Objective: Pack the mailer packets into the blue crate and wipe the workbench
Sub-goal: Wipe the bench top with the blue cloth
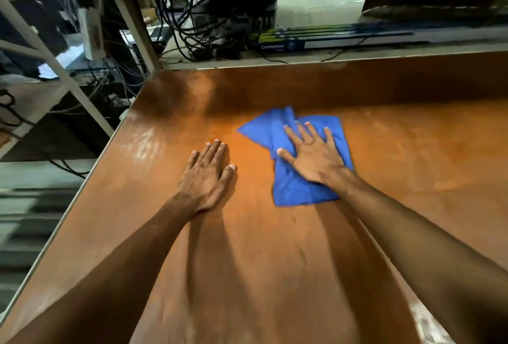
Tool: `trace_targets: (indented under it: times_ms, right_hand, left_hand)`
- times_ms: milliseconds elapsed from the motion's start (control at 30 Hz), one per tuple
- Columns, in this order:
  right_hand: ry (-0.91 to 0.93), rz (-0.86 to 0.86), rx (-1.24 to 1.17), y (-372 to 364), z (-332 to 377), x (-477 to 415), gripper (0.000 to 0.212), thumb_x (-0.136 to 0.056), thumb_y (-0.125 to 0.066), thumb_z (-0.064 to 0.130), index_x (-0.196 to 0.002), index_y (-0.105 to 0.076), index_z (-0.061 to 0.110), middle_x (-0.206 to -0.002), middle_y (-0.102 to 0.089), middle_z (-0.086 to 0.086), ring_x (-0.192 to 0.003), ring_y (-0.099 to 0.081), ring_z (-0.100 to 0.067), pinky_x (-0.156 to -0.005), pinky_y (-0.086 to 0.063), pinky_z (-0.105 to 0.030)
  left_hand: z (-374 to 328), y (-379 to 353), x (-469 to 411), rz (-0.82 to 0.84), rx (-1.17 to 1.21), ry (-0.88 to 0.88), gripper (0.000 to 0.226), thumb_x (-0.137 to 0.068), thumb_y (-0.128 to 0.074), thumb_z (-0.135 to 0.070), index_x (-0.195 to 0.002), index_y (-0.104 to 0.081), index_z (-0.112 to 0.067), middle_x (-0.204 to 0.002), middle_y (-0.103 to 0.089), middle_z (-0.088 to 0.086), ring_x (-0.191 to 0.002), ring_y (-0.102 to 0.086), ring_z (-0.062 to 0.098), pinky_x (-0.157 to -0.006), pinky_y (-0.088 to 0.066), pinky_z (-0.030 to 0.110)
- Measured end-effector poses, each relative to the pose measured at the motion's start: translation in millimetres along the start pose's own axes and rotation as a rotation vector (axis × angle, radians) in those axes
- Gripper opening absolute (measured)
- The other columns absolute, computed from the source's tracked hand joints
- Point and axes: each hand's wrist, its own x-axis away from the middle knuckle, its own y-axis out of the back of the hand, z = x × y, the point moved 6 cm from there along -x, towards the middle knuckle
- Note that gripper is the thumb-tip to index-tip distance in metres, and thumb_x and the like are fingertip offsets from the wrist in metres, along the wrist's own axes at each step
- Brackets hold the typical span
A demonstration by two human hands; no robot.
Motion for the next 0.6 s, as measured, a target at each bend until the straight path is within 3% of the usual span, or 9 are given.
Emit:
trace_targets:
  times_ms: [100, 233, 267, 400, 467, 533, 600]
  right_hand:
    - [0.13, -0.017, 0.013, -3.6, 1.9, -13.4, 0.07, -0.092, -0.017, 0.072, -0.154, -0.005, 0.041, -0.164, -0.007, 0.006, -0.151, -0.001, -0.014, -0.12, 0.0, -0.052]
    - [-0.274, -0.072, -0.02, 7.8, -68.6, -73.6, 0.071, -0.093, -0.02, 0.069, -0.155, -0.014, 0.035, -0.163, -0.016, -0.001, -0.151, -0.007, -0.021, -0.118, -0.003, -0.055]
    - [-0.291, -0.077, -0.019, 8.1, -65.0, -85.3, 0.07, -0.094, -0.021, 0.067, -0.155, -0.015, 0.034, -0.163, -0.017, -0.002, -0.151, -0.007, -0.021, -0.118, -0.003, -0.055]
    - [-0.022, -0.026, -0.023, 1.0, -15.3, -125.5, 0.066, -0.095, -0.022, 0.065, -0.155, -0.009, 0.039, -0.164, -0.008, 0.006, -0.151, -0.001, -0.014, -0.12, 0.002, -0.049]
    - [-0.091, -0.011, -0.041, 1.8, -34.5, -151.6, 0.064, -0.096, -0.021, 0.065, -0.154, -0.007, 0.041, -0.164, -0.005, 0.008, -0.151, 0.001, -0.013, -0.12, 0.003, -0.049]
    - [-0.274, -0.003, -0.051, 3.7, -57.8, -180.2, 0.066, -0.096, -0.018, 0.065, -0.154, -0.005, 0.038, -0.165, -0.002, 0.003, -0.151, 0.002, -0.018, -0.118, 0.005, -0.055]
    - [-0.286, 0.007, -0.075, 1.9, -48.7, -208.9, 0.068, -0.096, -0.017, 0.066, -0.155, -0.004, 0.035, -0.165, 0.001, 0.0, -0.151, 0.004, -0.021, -0.117, 0.008, -0.056]
  left_hand:
    - [6.7, -1.4, -38.1, -0.013, 0.001, -0.005, 0.083, -0.089, -0.011, -0.064, -0.157, -0.013, -0.016, -0.165, -0.009, 0.001, -0.152, -0.003, 0.015, -0.123, -0.004, 0.04]
    - [18.8, -2.5, -86.2, -0.003, -0.034, -0.016, 0.074, -0.097, -0.018, -0.06, -0.158, -0.01, -0.019, -0.165, -0.007, -0.001, -0.151, -0.002, 0.014, -0.123, -0.003, 0.038]
    - [19.5, -1.7, -99.1, -0.005, -0.039, -0.019, 0.072, -0.098, -0.02, -0.059, -0.158, -0.01, -0.02, -0.165, -0.007, -0.001, -0.151, -0.002, 0.014, -0.123, -0.003, 0.038]
    - [13.2, -2.2, -144.9, -0.023, -0.043, -0.016, 0.072, -0.098, -0.022, -0.058, -0.157, -0.013, -0.018, -0.165, -0.01, 0.0, -0.151, -0.005, 0.015, -0.123, -0.004, 0.039]
    - [9.5, -6.7, -161.9, 0.003, -0.044, -0.008, 0.072, -0.099, -0.023, -0.059, -0.157, -0.011, -0.019, -0.165, -0.008, -0.002, -0.151, -0.002, 0.014, -0.123, -0.002, 0.039]
    - [8.8, -9.4, -178.9, 0.001, -0.048, 0.007, 0.074, -0.098, -0.023, -0.062, -0.157, -0.011, -0.019, -0.165, -0.007, -0.004, -0.151, -0.002, 0.012, -0.123, -0.002, 0.038]
    - [7.8, -10.4, -197.4, -0.007, -0.03, 0.013, 0.077, -0.096, -0.023, -0.064, -0.157, -0.011, -0.019, -0.165, -0.007, -0.004, -0.151, -0.002, 0.011, -0.123, -0.003, 0.038]
